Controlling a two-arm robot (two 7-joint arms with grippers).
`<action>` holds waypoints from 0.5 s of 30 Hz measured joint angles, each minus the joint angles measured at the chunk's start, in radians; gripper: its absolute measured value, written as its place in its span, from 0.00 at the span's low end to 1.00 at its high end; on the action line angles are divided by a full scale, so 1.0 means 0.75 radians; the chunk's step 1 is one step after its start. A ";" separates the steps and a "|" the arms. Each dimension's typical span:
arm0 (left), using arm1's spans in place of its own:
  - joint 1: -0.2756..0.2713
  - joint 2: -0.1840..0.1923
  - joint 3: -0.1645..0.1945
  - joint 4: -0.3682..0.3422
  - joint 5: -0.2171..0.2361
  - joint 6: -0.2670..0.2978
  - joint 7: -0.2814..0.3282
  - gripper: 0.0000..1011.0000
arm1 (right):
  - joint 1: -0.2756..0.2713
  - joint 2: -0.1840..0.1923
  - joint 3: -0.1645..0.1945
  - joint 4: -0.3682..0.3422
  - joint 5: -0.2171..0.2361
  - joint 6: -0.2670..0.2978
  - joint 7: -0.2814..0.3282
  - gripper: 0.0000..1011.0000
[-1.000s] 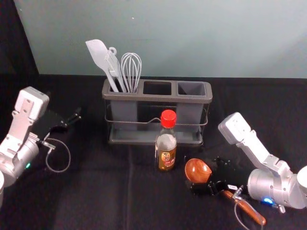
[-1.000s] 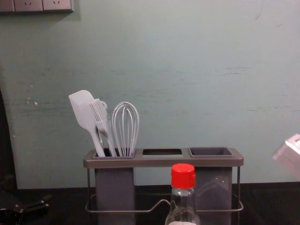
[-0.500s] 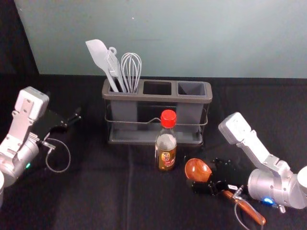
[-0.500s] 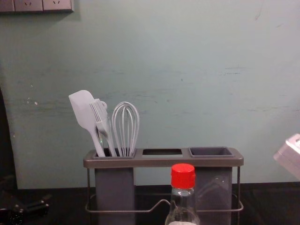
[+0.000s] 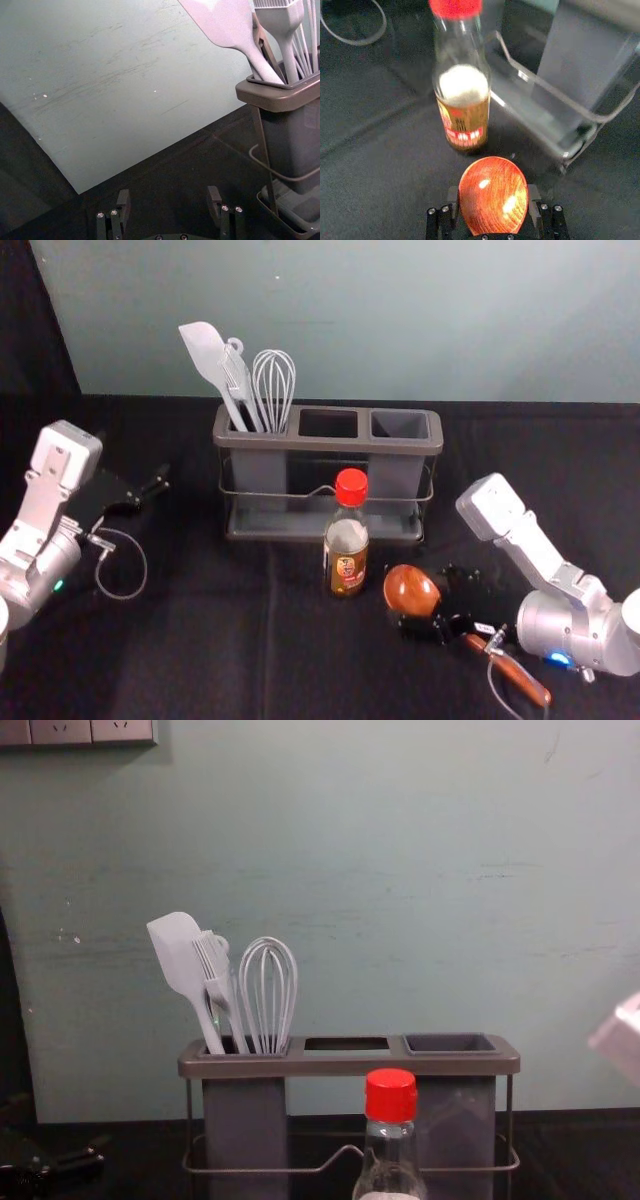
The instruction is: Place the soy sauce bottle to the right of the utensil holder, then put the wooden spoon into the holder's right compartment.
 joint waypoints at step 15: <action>0.000 0.000 0.000 0.000 0.000 0.000 0.000 0.99 | -0.165 0.007 0.219 -0.263 -0.097 -0.509 -0.131 0.83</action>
